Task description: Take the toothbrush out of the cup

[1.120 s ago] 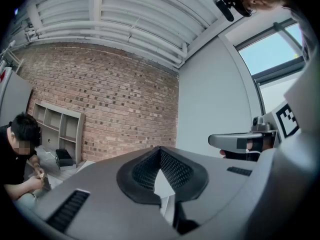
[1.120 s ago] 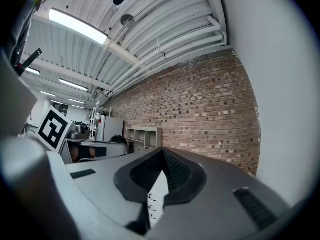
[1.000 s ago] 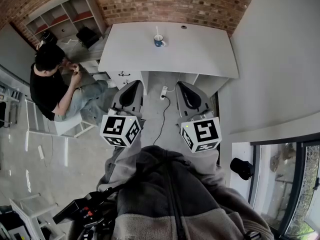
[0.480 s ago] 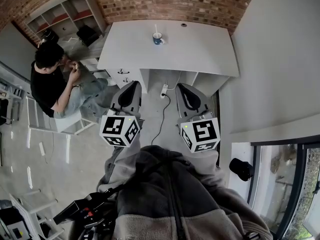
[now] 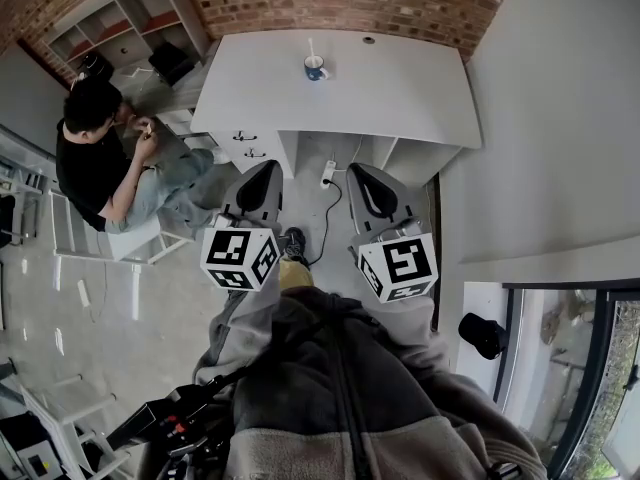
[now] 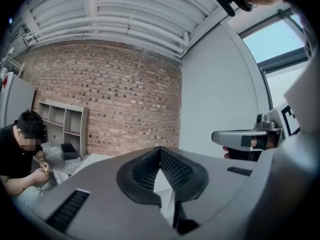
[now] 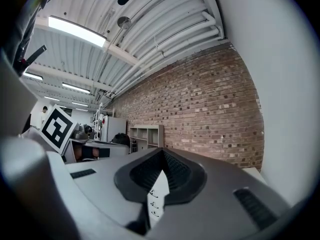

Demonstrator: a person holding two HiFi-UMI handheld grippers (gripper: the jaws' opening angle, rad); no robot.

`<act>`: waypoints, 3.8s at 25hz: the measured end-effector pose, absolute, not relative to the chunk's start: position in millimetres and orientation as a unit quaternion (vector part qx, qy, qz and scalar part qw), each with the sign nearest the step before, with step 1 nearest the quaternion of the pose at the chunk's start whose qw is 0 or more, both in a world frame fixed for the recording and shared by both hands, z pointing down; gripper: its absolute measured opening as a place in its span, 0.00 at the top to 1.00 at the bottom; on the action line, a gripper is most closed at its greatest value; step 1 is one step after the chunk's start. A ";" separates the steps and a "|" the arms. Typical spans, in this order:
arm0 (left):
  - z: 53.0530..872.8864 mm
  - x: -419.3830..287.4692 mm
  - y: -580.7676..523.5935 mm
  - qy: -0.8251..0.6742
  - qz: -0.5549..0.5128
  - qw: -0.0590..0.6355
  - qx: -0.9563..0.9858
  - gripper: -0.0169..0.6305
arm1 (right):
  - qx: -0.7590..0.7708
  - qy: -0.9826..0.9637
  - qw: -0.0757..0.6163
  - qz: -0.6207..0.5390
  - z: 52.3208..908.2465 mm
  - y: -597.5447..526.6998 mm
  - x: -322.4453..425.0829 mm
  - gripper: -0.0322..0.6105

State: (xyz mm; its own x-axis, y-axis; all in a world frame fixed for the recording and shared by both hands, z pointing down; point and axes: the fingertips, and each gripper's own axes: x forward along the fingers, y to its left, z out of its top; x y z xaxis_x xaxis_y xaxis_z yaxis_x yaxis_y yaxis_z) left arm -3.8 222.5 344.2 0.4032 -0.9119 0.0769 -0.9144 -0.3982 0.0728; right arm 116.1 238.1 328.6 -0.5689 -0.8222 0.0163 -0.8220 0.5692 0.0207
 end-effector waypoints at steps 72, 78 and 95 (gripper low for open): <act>594.0 -136.3 -210.5 -0.525 0.160 0.333 0.767 0.97 | 0.446 -0.835 0.228 0.229 630.7 -323.9 13.5 0.95; 616.9 -147.4 -210.4 -0.537 0.168 0.349 0.749 0.97 | 0.433 -0.831 0.255 0.239 669.9 -367.7 12.6 0.95; 638.3 -164.7 -200.7 -0.547 0.175 0.370 0.730 0.97 | 0.445 -0.795 0.347 0.223 719.5 -405.1 10.3 0.88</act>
State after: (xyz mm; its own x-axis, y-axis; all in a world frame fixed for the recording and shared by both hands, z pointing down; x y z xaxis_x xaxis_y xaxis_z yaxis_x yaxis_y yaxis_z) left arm -164.7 -200.7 638.3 0.3408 -0.6686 0.6609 -0.9283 -0.1281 0.3490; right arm 10.3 -405.1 719.5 -0.3624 -0.5529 0.7503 -0.8622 0.5046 -0.0446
